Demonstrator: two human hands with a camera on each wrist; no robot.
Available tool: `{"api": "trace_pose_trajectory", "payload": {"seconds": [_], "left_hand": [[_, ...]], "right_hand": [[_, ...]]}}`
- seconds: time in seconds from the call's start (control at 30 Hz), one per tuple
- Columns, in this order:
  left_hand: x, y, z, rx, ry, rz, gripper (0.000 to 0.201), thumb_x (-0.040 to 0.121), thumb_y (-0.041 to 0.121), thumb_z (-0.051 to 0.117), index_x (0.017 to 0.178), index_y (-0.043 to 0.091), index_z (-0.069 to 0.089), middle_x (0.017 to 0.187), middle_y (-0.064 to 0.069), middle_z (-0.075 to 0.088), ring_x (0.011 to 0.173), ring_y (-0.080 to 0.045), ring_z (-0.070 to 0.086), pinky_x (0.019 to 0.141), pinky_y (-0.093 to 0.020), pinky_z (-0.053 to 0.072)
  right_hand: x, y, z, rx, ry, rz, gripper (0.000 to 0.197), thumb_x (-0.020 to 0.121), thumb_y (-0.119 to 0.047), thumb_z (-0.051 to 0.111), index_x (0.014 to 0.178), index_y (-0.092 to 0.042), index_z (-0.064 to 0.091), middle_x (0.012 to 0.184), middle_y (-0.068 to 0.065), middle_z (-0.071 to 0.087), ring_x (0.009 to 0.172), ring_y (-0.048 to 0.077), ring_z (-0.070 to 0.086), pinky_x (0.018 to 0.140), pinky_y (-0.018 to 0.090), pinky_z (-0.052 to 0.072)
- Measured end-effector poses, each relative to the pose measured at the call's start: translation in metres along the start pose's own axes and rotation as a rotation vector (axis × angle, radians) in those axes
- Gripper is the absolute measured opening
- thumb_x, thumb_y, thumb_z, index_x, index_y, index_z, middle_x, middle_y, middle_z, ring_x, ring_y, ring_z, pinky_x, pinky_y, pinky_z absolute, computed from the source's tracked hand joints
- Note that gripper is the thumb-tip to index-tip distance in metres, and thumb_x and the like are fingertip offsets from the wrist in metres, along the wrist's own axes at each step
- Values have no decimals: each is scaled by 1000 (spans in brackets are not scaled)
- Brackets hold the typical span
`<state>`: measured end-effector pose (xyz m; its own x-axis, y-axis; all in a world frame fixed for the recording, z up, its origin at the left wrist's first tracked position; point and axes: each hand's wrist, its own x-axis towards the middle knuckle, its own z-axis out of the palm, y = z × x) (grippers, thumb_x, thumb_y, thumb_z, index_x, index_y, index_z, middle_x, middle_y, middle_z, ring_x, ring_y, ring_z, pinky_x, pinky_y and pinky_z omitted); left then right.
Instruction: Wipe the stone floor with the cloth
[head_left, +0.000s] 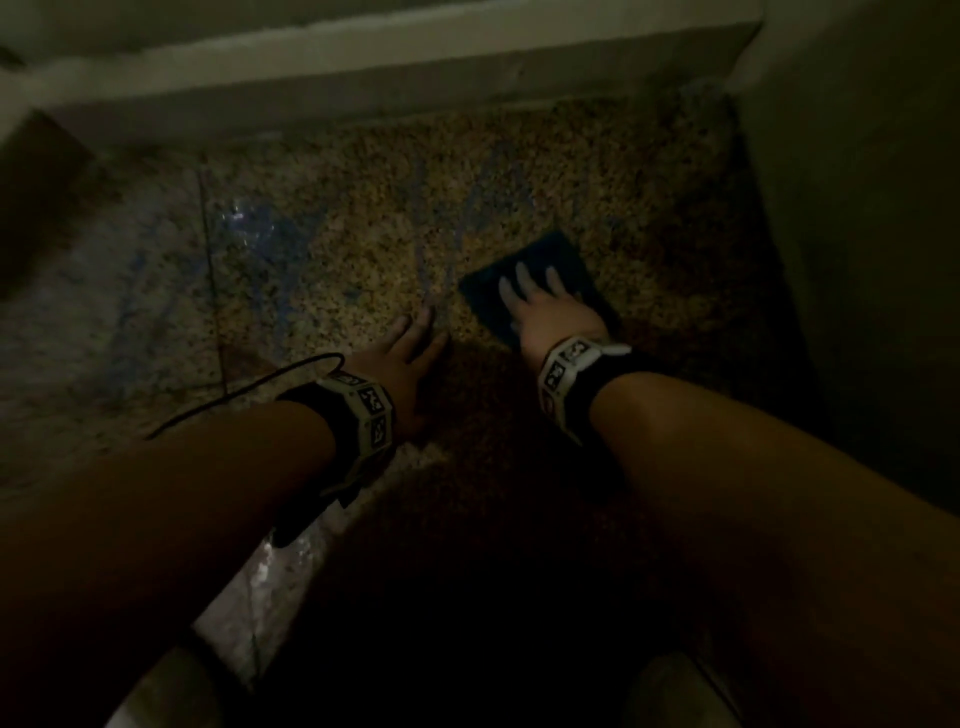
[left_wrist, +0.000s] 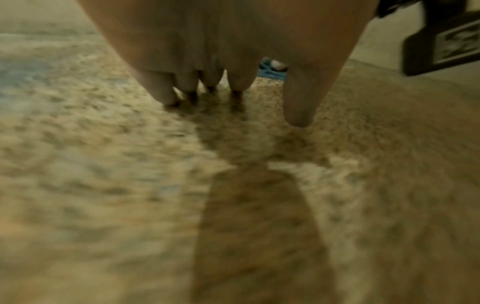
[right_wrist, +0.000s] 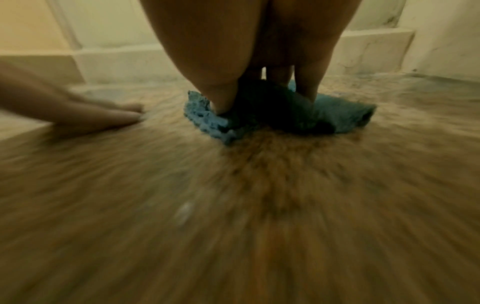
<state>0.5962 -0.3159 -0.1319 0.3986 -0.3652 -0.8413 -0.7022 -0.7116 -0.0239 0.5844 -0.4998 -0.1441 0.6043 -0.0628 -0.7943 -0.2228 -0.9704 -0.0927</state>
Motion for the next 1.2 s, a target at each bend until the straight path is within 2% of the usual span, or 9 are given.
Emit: {"api": "trace_pose_trajectory", "payload": {"seconds": [0.13,0.27,0.37,0.57,0.7,0.83,1.0,1.1,1.2], "left_hand": [[-8,-32,-10,185,-18,100,80,97,52,36,149,23,-17,154,-1,-28,146,-24,-12,112,-37,30],[-23,-68,-31,308,-13,77,80,98,51,37,150,20,-16,156,-2,-23,146,-26,-7,115,-36,23],[-42,-79,-43,272,-32,29,73,101,45,34,150,19,-14,156,-1,-22,147,-25,-1,113,-37,23],[-40,-79,-23,129,-50,125,76,101,37,41,150,18,-13,154,-1,-30,145,-26,-15,113,-42,22],[-25,-75,4,-21,-3,131,76,101,39,38,150,21,-17,154,0,-29,145,-26,-16,116,-45,10],[-18,-94,33,-207,30,73,75,100,43,37,150,23,-14,155,2,-26,145,-24,-16,118,-44,4],[-16,-112,35,-88,65,96,73,101,41,36,150,25,-15,154,4,-28,145,-21,-16,117,-39,2],[-18,-111,34,-69,62,95,74,100,43,36,150,24,-16,154,3,-29,145,-21,-18,118,-40,0],[-18,-109,40,-64,93,95,76,100,46,35,149,23,-19,153,2,-30,144,-23,-20,117,-41,-2]], "right_hand": [[-15,-5,3,22,-69,45,65,104,-21,35,152,-28,-8,158,-2,-20,146,29,-13,117,48,14],[-44,-16,2,-23,-40,146,69,102,-32,39,152,-28,-7,157,0,-23,145,27,-15,117,46,13],[-66,-26,1,9,-46,199,72,101,-31,42,152,-28,-9,157,2,-24,145,27,-16,117,47,9],[-69,-35,-3,97,41,322,68,102,-37,36,152,-26,-9,158,1,-18,146,28,-10,117,47,13],[-36,-35,-8,83,86,301,69,102,-44,30,152,-17,-10,159,2,-14,146,30,-7,118,44,11],[-19,-50,-2,183,48,329,62,104,-31,30,152,-18,-7,160,4,-10,146,31,2,116,44,19],[-25,-84,12,89,61,234,58,104,-23,32,153,-15,3,160,9,5,143,34,19,112,41,27],[-29,-91,16,-23,-4,160,62,103,-40,31,153,-24,-1,161,3,-4,145,32,11,115,39,19],[-38,-77,30,-178,18,90,70,98,-56,28,151,-31,-10,159,-1,-16,147,28,-4,116,47,10]]}}
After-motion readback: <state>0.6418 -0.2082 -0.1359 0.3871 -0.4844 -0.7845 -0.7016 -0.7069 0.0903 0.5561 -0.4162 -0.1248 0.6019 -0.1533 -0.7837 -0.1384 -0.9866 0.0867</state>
